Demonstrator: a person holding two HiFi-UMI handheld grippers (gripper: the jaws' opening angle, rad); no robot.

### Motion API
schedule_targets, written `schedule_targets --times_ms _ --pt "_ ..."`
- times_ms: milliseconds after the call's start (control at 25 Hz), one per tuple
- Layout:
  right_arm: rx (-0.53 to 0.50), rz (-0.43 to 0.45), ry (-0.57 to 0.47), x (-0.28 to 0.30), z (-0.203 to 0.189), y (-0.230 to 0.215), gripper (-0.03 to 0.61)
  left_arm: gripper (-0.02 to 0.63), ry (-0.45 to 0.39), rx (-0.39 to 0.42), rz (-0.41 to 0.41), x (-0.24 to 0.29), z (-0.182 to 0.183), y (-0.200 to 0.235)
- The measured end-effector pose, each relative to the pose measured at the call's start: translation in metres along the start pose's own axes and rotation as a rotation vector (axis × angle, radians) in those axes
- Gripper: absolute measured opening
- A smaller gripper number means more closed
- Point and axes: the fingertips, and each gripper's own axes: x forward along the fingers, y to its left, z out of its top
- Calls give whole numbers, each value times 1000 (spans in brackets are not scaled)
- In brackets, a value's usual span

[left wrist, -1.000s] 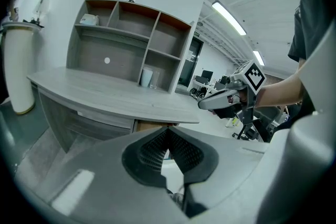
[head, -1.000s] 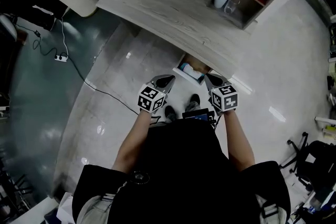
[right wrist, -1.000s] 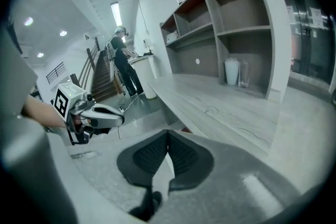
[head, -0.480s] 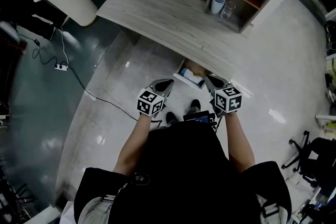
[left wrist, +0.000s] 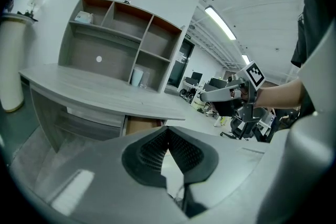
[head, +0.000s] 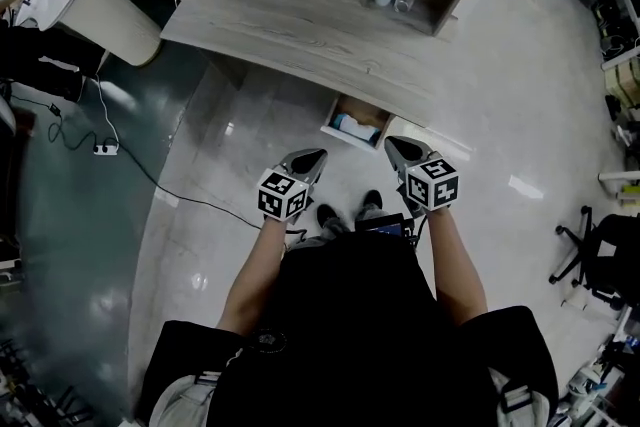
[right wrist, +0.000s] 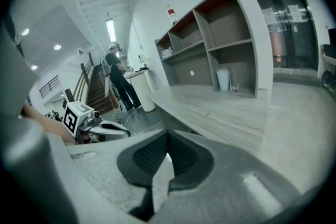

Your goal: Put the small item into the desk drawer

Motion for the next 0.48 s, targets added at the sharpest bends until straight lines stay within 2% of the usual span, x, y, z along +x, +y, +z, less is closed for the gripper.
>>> schedule_targets --times_ms 280,480 --pt "5 -22 -10 -23 -12 -8 2 2 7 7 -20 6 -6 -25" --pt "-10 1 -26 -40 -18 -10 2 2 1 9 5 9 -8 -40"
